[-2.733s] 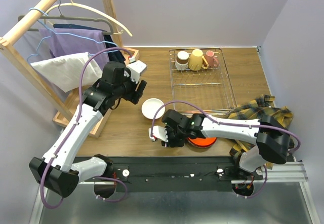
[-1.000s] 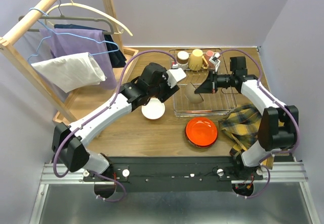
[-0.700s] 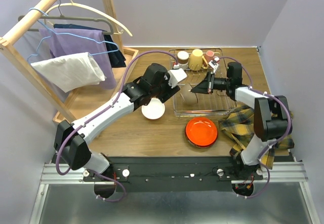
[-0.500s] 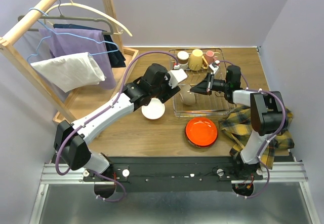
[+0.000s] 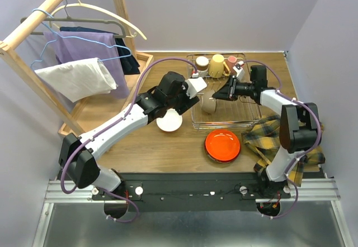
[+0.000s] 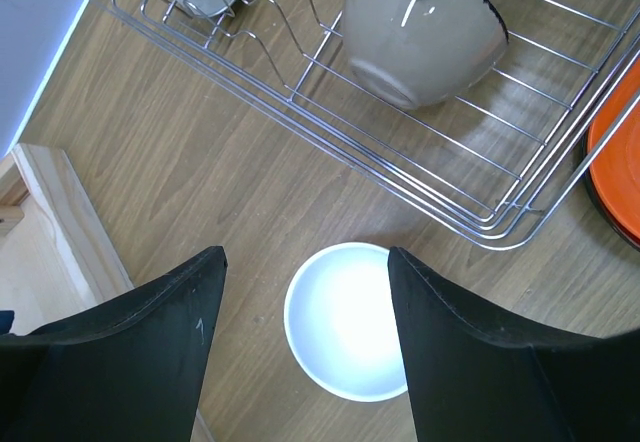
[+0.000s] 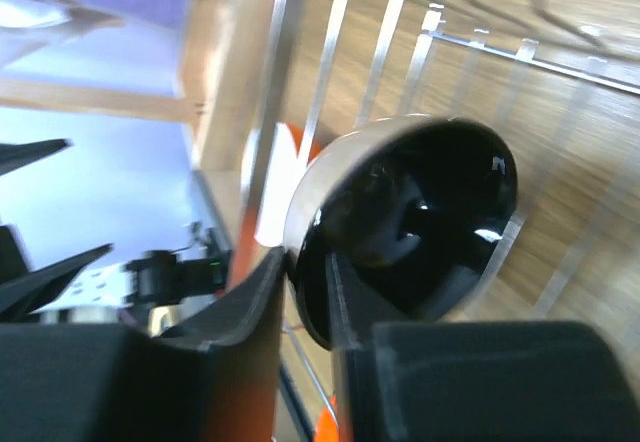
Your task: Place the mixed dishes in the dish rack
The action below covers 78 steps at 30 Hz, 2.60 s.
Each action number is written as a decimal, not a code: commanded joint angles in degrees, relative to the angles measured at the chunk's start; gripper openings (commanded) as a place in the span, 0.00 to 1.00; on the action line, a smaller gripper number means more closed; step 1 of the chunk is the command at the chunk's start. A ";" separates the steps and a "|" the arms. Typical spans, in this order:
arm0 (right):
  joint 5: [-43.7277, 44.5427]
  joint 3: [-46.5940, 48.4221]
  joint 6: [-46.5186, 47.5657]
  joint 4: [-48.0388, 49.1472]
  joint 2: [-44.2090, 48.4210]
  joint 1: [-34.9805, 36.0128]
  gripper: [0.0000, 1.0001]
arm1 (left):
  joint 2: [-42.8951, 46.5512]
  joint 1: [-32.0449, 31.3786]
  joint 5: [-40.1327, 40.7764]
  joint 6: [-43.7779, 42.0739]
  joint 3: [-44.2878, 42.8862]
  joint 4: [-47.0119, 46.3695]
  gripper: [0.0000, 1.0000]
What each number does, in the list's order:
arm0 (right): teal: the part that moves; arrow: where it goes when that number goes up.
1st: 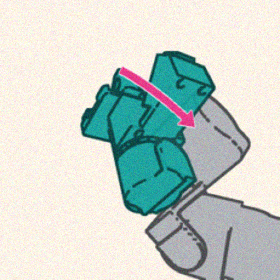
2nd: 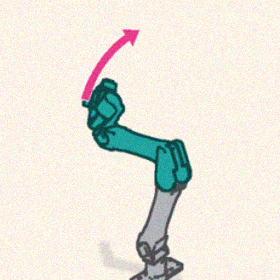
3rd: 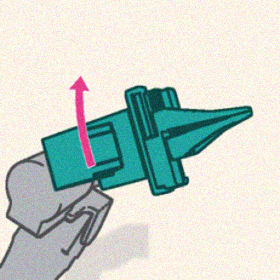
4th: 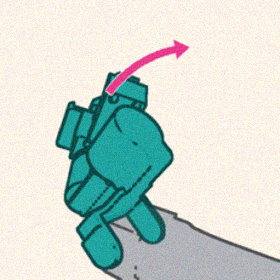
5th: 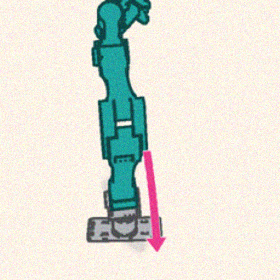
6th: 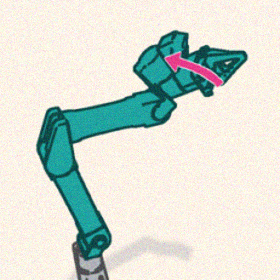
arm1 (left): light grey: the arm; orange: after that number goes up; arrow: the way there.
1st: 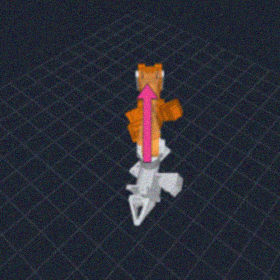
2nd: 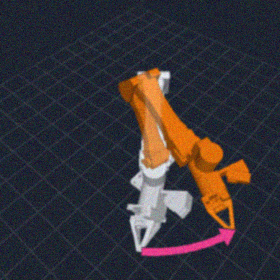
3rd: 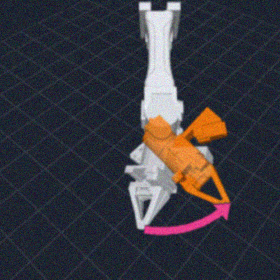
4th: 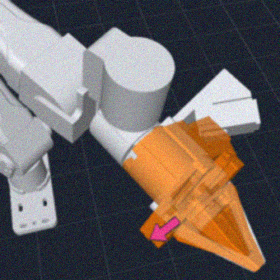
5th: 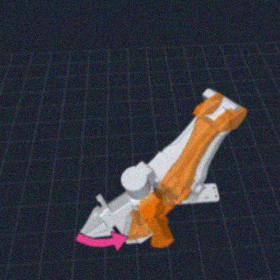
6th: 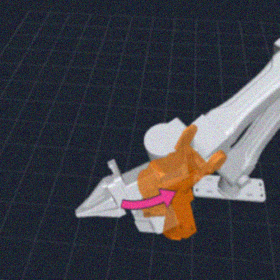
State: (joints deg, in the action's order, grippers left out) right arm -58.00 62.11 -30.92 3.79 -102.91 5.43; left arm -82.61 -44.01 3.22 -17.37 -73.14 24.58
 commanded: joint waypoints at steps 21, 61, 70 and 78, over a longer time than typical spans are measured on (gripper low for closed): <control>28.99 14.18 38.91 -31.22 9.86 2.64 0.12 | 5.70 0.85 12.60 -5.04 10.30 -5.95 0.83; 50.01 13.48 51.13 -41.93 9.75 7.75 0.06 | -2.73 6.48 10.48 -8.91 2.48 9.08 0.84; 32.01 15.68 53.93 -42.20 17.48 8.54 0.36 | 3.23 5.60 4.96 -13.92 -4.55 11.28 0.84; 25.92 18.75 65.45 -45.98 19.51 19.68 0.56 | 16.33 4.11 -1.54 -11.38 -8.76 15.85 0.84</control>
State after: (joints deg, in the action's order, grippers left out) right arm -25.28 78.08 26.89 -38.04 -83.48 18.46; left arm -73.47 -39.68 7.75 -30.39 -78.81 36.45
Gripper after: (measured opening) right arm 0.544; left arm 0.845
